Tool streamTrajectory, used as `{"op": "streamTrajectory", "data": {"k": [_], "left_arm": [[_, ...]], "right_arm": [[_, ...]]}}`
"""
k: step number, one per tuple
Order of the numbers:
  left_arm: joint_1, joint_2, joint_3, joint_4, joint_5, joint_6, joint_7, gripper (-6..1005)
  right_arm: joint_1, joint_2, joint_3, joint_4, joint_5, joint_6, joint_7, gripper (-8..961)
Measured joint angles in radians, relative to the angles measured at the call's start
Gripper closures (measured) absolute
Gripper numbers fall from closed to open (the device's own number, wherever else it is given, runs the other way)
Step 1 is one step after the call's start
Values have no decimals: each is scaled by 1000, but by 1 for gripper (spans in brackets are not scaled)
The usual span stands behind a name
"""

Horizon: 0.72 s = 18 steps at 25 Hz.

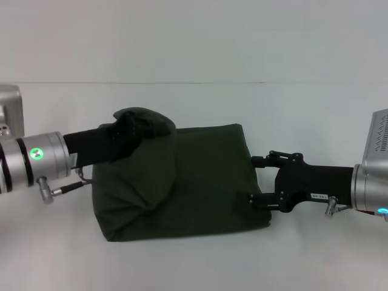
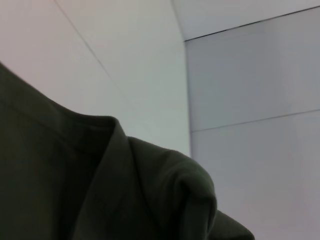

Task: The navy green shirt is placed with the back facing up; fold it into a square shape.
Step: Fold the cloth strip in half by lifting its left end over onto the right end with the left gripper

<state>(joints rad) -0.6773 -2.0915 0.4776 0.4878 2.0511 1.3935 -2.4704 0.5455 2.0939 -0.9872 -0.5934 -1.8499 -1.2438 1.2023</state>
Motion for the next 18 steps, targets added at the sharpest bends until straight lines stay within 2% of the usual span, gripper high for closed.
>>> {"op": "streamTrajectory", "data": {"k": [4,9,12,18], "left_arm": [[12,-9,-1,-24,-26,-8,27,933],[26,-38,0,-28,-89,-17,79,932],[28,-45,1,-37,-92,-31,96,932],[22,-59,3,-76,-124,-40,199,843]], "right_arm": [[-2,0,0,0,0,6,0,70],[1,0,-1,8,0,9,0,70],[1,0,-2,10,0,9,0,70],[-1,0,-1,10,0,9,2,70]]}}
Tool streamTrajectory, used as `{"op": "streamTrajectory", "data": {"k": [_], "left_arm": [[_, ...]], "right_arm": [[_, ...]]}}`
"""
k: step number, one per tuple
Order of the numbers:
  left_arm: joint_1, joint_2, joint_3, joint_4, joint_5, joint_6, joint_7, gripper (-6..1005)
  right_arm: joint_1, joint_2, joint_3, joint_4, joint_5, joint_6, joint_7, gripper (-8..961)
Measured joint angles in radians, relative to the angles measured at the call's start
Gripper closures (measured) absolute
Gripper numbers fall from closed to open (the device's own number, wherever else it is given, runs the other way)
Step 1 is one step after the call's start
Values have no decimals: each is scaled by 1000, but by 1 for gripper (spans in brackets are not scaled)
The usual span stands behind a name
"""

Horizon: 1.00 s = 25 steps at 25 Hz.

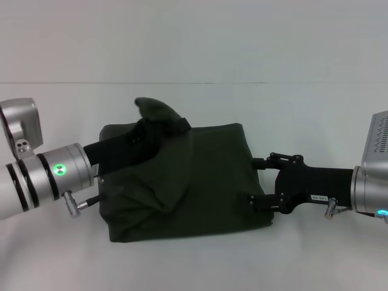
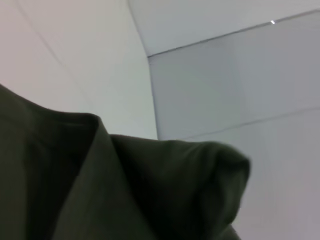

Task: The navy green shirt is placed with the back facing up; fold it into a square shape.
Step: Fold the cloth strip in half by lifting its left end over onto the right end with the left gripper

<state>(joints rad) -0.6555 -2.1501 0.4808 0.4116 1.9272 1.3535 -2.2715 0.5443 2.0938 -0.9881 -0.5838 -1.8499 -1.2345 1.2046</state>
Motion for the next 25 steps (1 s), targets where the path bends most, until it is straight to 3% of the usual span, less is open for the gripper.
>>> {"op": "streamTrajectory", "data": {"k": [7,17,20,25], "left_arm": [[-7,-11,4,-17,-7,9,30,652],[-6,-5,-3,-30,-98,111,14,253],[5,10,-2,-26,-132,162,9,167],[41,67,65,-19,-125,226,70,86]], "right_arm": [[-3,0,3,0,0,-1,3,70],[-27,-5,19,-6,2,-2,7,71],[-43,-12,53,-11,-1,-23,10,71],[-82,-34,121,-62,-3,-106,118,71]]}}
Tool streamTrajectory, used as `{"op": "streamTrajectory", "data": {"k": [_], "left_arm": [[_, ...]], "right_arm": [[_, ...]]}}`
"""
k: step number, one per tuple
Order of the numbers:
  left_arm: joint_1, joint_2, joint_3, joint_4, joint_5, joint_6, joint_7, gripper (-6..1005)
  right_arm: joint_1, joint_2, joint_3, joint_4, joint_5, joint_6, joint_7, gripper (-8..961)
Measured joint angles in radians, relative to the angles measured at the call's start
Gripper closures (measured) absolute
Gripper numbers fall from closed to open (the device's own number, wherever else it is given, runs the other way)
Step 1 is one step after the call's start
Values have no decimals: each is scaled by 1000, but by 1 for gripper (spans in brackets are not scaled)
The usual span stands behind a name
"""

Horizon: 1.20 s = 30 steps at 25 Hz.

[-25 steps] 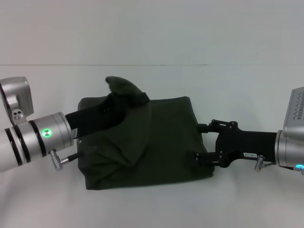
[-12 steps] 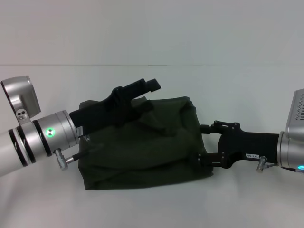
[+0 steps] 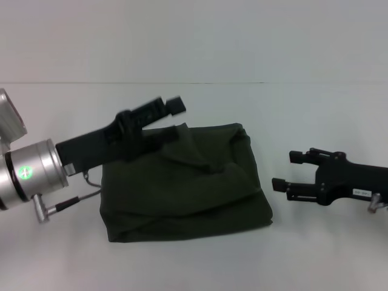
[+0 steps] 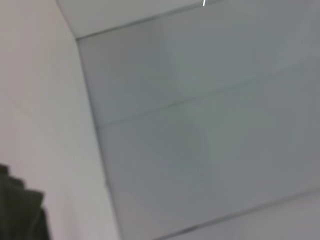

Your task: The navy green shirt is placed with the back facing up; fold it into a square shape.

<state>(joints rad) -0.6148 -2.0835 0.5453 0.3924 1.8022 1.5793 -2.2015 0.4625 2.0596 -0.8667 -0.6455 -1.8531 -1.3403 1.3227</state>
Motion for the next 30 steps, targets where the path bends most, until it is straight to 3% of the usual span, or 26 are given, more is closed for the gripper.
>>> {"op": "streamTrajectory", "data": {"k": [5,9,13,19,23,30], "left_arm": [[41,32,89,5,6,2,183,88],[83,34,89,57,3,53,325,89],[128,27,88,107,1,95,448,90],[156,22,93,107,7,97,530,90],[168,14,94,112,7,102,559,90],[175,20,90,118,7,94,570,90]], "right_arm": [[-3,2,16,-124,-2,-77,174,71],[48,20,-6,-228,-50,-67,392,71],[150,29,-59,-263,-148,-50,560,71],[236,37,-285,-255,-221,148,687,71],[242,38,-468,-260,-225,290,711,71],[244,40,-636,-296,-246,423,787,71]]}}
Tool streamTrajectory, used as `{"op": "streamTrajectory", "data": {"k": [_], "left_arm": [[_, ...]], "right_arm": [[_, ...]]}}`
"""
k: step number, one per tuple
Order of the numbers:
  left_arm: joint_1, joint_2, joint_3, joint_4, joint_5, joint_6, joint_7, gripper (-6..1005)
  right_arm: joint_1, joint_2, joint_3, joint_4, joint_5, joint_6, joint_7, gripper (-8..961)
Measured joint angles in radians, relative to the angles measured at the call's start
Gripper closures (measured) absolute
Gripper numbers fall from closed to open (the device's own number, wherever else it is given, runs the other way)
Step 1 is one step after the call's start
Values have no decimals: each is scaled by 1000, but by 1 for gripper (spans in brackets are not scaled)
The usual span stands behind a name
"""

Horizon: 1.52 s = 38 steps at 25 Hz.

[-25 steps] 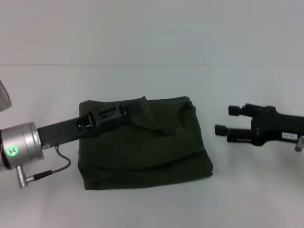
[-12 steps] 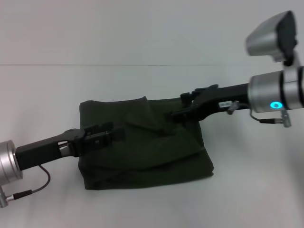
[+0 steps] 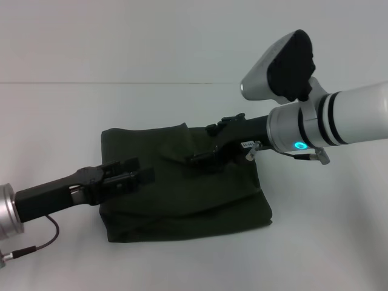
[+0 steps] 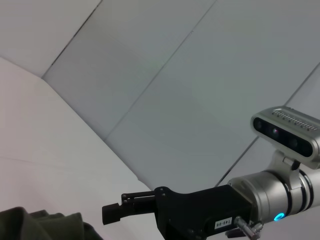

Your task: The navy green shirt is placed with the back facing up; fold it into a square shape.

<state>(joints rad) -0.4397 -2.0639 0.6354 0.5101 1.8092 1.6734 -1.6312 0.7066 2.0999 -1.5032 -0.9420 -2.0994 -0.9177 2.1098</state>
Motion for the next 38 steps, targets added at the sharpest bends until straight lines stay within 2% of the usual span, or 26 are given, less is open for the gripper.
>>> {"op": "streamTrajectory", "data": {"k": [5,10,12,18,24,28,38], "left_arm": [[22,24,6,23,11,5,80,90],[57,39,7,124,133,-13,181,90],[62,38,2,146,177,-45,201,90],[63,33,3,153,183,-55,217,89],[71,40,-2,168,184,-37,222,89],[80,36,-4,198,185,-23,210,89],[83,28,-55,200,182,-32,219,89]], "right_arm": [[18,0,-111,-59,-138,65,186,71],[36,4,-159,-73,-232,76,316,71],[47,5,-168,-72,-250,78,356,71],[118,8,-204,-53,-325,68,527,71],[182,9,-198,-46,-367,-20,670,71],[224,9,-185,-31,-380,-70,716,71],[289,10,-170,27,-393,-65,706,70]]}}
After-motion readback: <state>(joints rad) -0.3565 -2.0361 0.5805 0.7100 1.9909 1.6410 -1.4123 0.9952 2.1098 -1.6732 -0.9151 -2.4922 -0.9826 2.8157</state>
